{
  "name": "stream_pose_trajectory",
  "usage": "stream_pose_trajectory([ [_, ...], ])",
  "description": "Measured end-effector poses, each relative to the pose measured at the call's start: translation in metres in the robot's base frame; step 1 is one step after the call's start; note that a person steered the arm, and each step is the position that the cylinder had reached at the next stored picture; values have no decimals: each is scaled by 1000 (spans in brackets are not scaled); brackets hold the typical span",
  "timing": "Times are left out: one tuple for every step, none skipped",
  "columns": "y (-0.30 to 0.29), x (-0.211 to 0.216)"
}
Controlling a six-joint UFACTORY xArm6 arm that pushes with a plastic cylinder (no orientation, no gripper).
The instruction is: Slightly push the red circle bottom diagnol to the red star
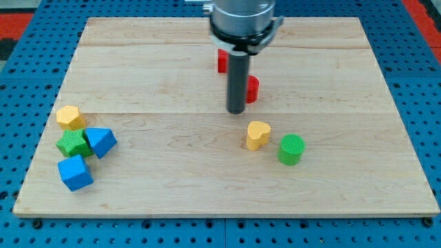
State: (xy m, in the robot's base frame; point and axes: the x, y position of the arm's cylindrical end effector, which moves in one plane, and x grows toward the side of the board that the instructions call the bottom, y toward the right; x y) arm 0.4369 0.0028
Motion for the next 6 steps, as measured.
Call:
stream_pose_trajectory([
  [-17,-23],
  [-15,-42],
  [-5,-52],
  [33,-36],
  [-31,-35],
  [-72,-5],
])
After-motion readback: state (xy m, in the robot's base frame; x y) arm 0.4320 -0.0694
